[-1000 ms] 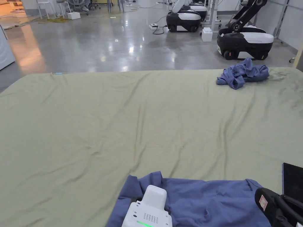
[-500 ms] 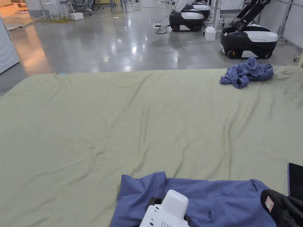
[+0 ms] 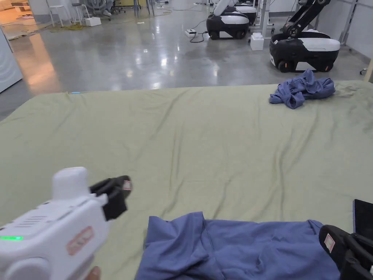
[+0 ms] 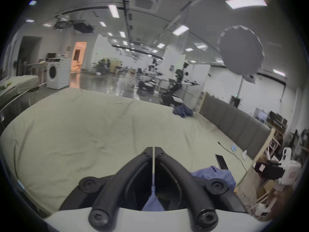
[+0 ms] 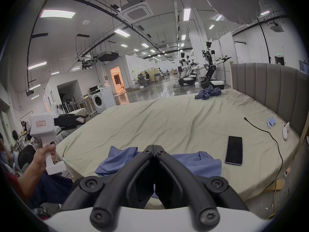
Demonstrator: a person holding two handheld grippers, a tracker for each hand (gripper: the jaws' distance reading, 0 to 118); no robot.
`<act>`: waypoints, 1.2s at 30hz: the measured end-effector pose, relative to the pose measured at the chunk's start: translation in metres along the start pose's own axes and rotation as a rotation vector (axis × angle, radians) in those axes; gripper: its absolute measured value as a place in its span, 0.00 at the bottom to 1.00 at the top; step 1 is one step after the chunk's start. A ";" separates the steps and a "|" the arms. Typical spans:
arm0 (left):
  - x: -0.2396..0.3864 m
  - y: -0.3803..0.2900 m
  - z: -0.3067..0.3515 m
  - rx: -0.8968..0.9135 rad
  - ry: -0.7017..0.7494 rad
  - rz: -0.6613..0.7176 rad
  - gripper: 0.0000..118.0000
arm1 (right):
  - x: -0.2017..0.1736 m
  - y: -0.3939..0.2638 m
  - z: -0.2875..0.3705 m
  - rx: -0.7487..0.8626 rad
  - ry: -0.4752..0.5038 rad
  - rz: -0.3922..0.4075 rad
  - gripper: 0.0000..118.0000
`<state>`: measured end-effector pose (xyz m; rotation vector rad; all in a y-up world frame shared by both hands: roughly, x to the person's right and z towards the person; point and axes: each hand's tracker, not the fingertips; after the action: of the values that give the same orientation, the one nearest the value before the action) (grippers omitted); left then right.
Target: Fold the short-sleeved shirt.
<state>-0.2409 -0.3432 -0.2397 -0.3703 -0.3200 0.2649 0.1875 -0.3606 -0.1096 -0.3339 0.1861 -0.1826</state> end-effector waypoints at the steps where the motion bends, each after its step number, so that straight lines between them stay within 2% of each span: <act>1: -0.010 0.002 0.004 -0.016 0.012 0.003 0.00 | 0.000 0.000 0.000 0.017 -0.005 0.006 0.02; 4: -0.034 -0.005 0.017 -0.051 0.114 -0.025 0.00 | 0.000 0.001 -0.003 0.024 -0.024 0.028 0.02; 7: -0.054 -0.014 0.011 -0.156 0.059 0.084 0.00 | 0.003 0.001 -0.007 0.018 -0.003 -0.013 0.02; 8: -0.062 -0.015 0.002 -0.216 -0.002 0.122 0.00 | 0.002 0.002 -0.007 0.019 0.003 -0.017 0.02; 11: -0.082 -0.026 -0.031 -0.338 -0.200 0.389 0.00 | -0.004 0.003 -0.008 0.013 0.010 -0.005 0.02; 13: -0.098 -0.044 -0.070 -0.530 -0.413 0.664 0.00 | -0.010 0.005 -0.007 0.005 0.027 0.001 0.02; 14: -0.103 -0.056 -0.085 -0.569 -0.438 0.762 0.00 | -0.012 0.005 -0.006 0.003 0.035 0.001 0.02; 15: -0.104 -0.066 -0.100 -0.626 -0.409 0.797 0.04 | -0.013 0.005 -0.005 0.001 0.042 0.003 0.02; 16: -0.106 -0.071 -0.113 -0.687 -0.337 0.767 0.13 | -0.015 0.005 -0.004 0.001 0.047 0.006 0.02; 17: -0.103 -0.075 -0.119 -0.698 -0.263 0.708 0.33 | -0.016 0.005 -0.002 0.004 0.048 0.010 0.02; 18: -0.103 -0.079 -0.128 -0.710 -0.208 0.639 0.60 | -0.018 0.005 0.000 0.006 0.051 0.014 0.02; 19: -0.103 -0.082 -0.133 -0.730 -0.178 0.616 0.66 | -0.019 0.005 0.001 0.005 0.054 0.017 0.02; 21: -0.117 -0.094 -0.147 -0.751 -0.208 0.656 0.66 | -0.019 0.005 0.004 0.005 0.054 0.024 0.02; 23: -0.113 -0.102 -0.153 -0.783 -0.195 0.679 0.66 | -0.019 0.004 0.006 0.001 0.053 0.030 0.02; 25: -0.100 -0.110 -0.155 -0.804 -0.251 0.678 0.65 | -0.016 0.003 0.005 -0.005 0.045 0.035 0.02; 26: -0.095 -0.111 -0.156 -0.803 -0.273 0.682 0.60 | -0.015 0.002 0.005 -0.009 0.041 0.033 0.02; 27: -0.089 -0.111 -0.158 -0.805 -0.284 0.675 0.31 | -0.012 0.000 0.004 -0.012 0.036 0.025 0.02; 28: -0.085 -0.112 -0.163 -0.817 -0.298 0.663 0.12 | -0.010 -0.001 0.004 -0.016 0.032 0.014 0.02; 32: -0.093 -0.121 -0.170 -0.837 -0.304 0.688 0.11 | -0.003 -0.002 0.004 -0.032 0.028 -0.018 0.02; 36: -0.114 -0.110 -0.153 -0.788 -0.277 0.711 0.11 | -0.002 0.001 0.009 -0.023 0.007 0.011 0.02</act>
<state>-0.2701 -0.5253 -0.3611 -1.2363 -0.5561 0.8986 0.1874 -0.3570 -0.1016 -0.3549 0.1967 -0.1710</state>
